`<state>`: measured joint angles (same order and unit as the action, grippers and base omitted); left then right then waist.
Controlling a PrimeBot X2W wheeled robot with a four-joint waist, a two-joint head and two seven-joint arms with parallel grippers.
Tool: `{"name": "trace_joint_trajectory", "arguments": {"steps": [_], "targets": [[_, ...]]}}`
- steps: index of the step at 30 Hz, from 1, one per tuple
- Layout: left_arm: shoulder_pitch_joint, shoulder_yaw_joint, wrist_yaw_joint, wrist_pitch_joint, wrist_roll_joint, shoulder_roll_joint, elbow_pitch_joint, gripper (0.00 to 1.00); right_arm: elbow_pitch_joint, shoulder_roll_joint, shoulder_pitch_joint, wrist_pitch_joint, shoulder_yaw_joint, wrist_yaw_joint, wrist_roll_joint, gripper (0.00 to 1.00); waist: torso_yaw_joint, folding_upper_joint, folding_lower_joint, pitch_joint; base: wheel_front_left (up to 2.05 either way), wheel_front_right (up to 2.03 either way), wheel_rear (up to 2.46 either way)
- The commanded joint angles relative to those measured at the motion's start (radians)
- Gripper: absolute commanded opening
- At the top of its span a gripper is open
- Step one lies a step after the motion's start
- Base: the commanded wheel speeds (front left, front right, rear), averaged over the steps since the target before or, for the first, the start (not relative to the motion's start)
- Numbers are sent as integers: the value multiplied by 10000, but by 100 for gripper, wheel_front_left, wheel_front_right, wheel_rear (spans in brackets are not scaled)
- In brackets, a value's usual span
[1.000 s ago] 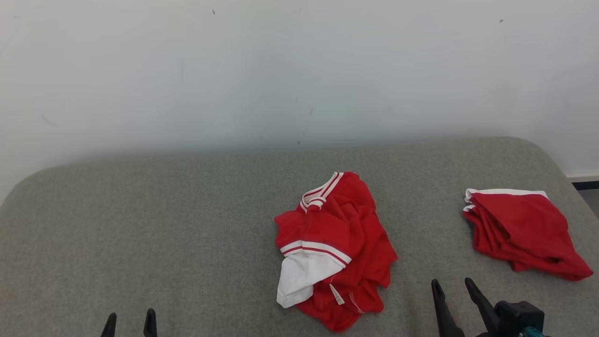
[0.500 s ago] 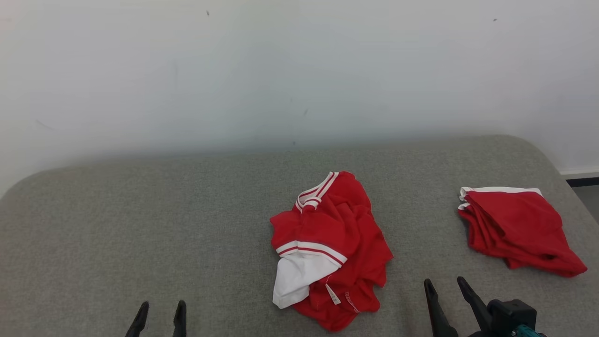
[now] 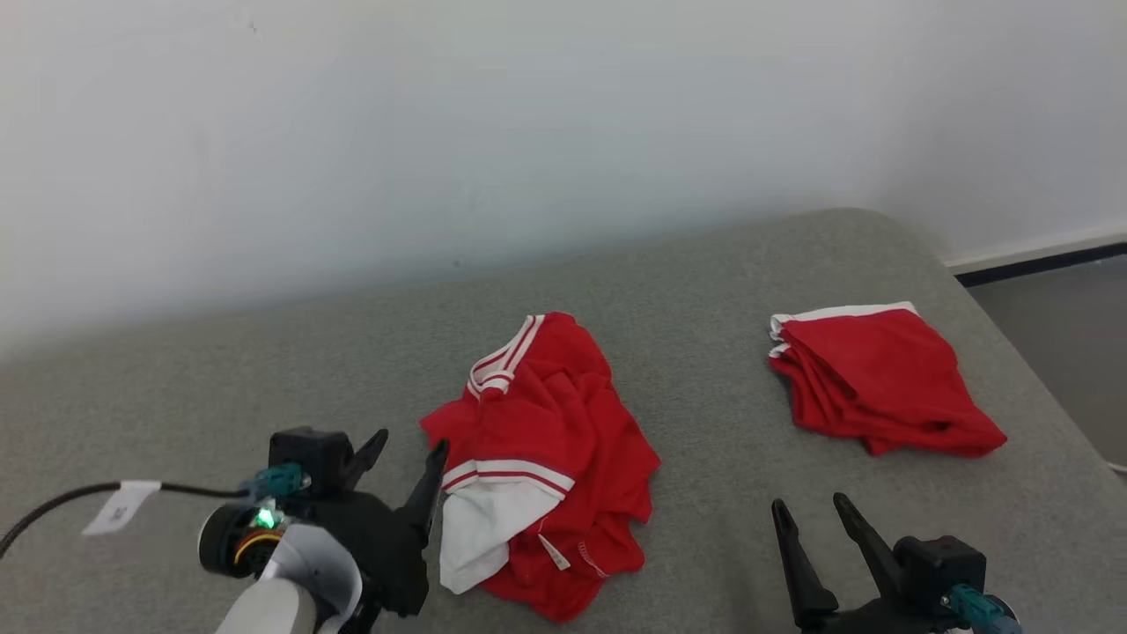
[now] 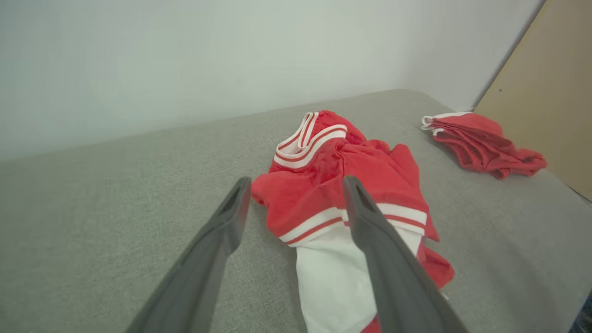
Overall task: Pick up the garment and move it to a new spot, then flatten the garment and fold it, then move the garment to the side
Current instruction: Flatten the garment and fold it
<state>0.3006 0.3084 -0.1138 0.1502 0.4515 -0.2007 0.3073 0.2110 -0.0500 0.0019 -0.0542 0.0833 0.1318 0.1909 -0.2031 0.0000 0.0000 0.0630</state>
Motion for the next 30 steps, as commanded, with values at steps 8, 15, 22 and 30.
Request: {"name": "trace_joint_trajectory", "arguments": {"steps": [8, 15, 22, 30], "targets": [[1569, 16, 397, 691, 165, 554, 1671, 100, 159, -6, -21, -113, 58, -24, 139, 100, -1468, 0, 0, -469, 0, 0, 0], [2211, -2, 915, 580, 2, 793, 2705, 100, 199, -4, -154, -209, 166, -24, 209, 100, -1898, 0, 0, -685, 0, 0, 0], [2604, -45, 1457, 286, -140, 842, 3430, 11, 279, -6, -219, -267, 289, -24, 237, 100, -2046, 0, 0, -740, 0, 0, 0], [3438, 281, 1070, -315, -279, 994, 3688, 0, 342, -6, -190, -236, 336, -24, 181, 100, -2062, 0, 0, -659, 0, 0, 0]]}}
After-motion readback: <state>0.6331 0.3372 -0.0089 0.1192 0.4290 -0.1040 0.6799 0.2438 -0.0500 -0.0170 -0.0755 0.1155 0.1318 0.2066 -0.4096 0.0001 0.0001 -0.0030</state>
